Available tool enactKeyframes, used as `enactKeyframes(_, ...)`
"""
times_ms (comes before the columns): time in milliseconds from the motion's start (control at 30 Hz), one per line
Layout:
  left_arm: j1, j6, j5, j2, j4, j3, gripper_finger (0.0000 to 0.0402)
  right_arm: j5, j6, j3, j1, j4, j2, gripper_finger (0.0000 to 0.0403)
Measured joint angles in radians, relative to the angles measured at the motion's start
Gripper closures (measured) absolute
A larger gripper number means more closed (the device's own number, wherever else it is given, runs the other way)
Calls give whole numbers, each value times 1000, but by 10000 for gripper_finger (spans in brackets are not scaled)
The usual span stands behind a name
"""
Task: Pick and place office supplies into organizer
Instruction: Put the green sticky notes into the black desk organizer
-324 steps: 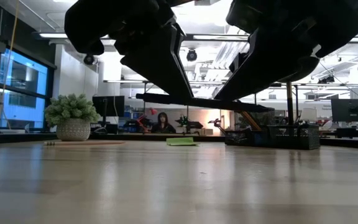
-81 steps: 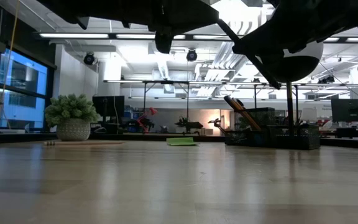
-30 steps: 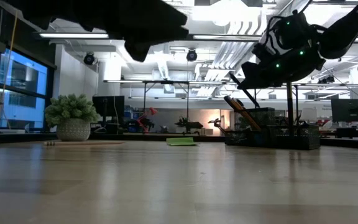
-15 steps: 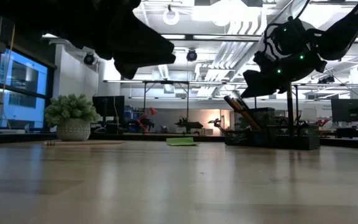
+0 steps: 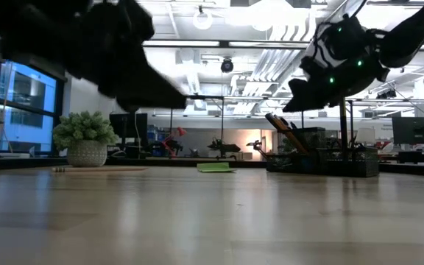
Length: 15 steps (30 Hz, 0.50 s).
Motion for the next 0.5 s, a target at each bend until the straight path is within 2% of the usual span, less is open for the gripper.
enactKeyframes(100, 26, -71, -127, 0, -106, -8, 280, -10, -9, 0, 51, 6, -51, 257)
enactKeyframes(167, 62, -132, -154, 0, -192, -6, 280, -24, -10, 0, 95, 6, -90, 260)
enactKeyframes(333, 154, -262, -66, 0, -458, 52, 280, -106, -1, 0, 218, -15, -175, 262)
enactKeyframes(500, 158, -182, -50, -16, -474, 69, 280, -120, 36, 0, 347, -61, -189, 263)
